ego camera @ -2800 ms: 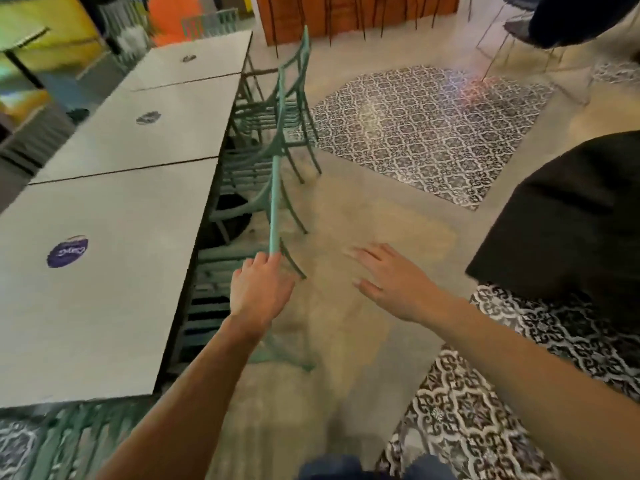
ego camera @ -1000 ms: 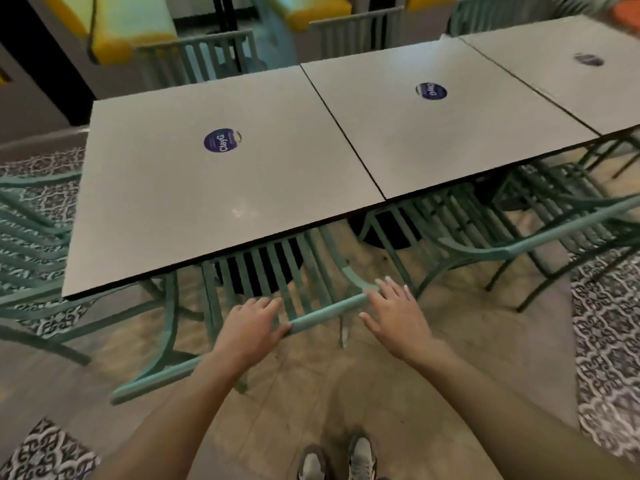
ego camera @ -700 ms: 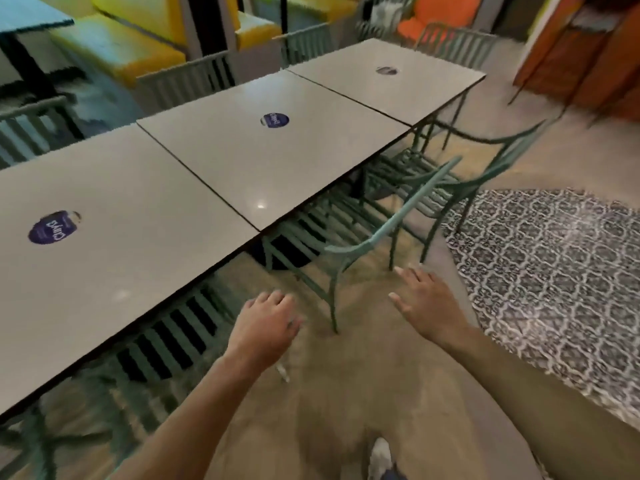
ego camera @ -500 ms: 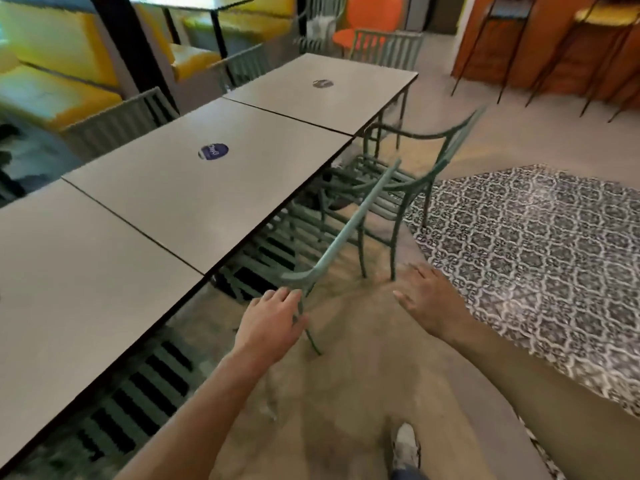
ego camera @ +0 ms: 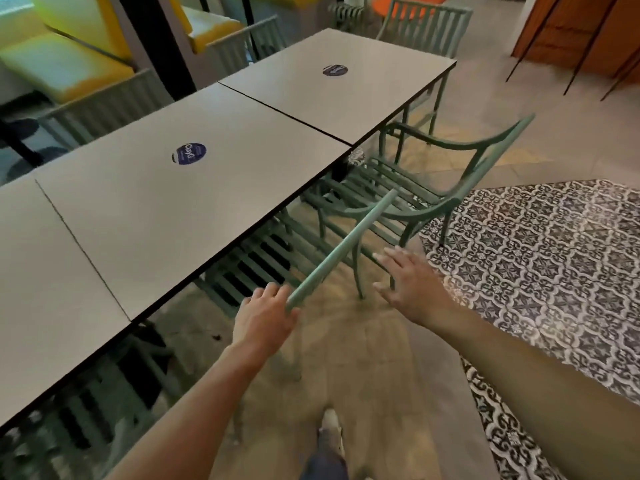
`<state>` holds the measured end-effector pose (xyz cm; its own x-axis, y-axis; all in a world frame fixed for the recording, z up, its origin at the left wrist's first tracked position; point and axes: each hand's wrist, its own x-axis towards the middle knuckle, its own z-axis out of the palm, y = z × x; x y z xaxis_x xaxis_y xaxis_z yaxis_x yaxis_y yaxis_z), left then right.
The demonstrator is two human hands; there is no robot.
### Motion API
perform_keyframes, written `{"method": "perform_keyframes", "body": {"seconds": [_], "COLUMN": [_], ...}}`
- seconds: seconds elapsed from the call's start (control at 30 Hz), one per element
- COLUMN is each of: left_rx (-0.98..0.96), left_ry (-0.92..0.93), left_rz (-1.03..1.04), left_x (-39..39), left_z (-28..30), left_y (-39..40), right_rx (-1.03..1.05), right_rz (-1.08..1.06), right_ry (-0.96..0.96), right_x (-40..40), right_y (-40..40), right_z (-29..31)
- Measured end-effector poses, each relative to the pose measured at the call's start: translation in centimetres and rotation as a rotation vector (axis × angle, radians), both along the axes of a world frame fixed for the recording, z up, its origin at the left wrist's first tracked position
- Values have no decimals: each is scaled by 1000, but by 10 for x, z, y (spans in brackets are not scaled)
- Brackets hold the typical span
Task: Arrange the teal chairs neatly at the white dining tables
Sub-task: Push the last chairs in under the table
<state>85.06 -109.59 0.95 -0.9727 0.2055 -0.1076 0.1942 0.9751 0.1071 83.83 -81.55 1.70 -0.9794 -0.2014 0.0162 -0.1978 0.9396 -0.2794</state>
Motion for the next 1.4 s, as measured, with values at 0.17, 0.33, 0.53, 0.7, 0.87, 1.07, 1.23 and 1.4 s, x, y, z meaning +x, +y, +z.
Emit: {"method": "perform_keyframes", "body": {"seconds": [0.17, 0.33, 0.53, 0.7, 0.87, 1.07, 1.23, 1.4], "left_rx": [24, 34, -15, -30, -29, -40, 3, -14], "left_ry": [-48, -165, -216, -185, -171, -206, -232, -211], "left_rz": [27, 65, 162, 337, 473, 499, 560, 518], "left_x": [-55, -73, -79, -69, -64, -71, -72, -72], "left_z": [-29, -43, -47, -47, -45, -42, -42, -43], "left_y": [17, 36, 42, 59, 75, 74, 79, 91], "right_rx": [38, 106, 217, 276, 232, 264, 218, 72], "right_rz": [155, 305, 458, 554, 596, 585, 522, 445], "right_ry": [-64, -106, -147, -103, -171, -194, -211, -205], "right_x": [-87, -141, -175, -190, -195, -201, -195, -179], "right_y": [-9, -12, -3, 2, 3, -1, -2, 32], "right_z": [-25, -49, -70, -67, -56, -54, -55, -45]}}
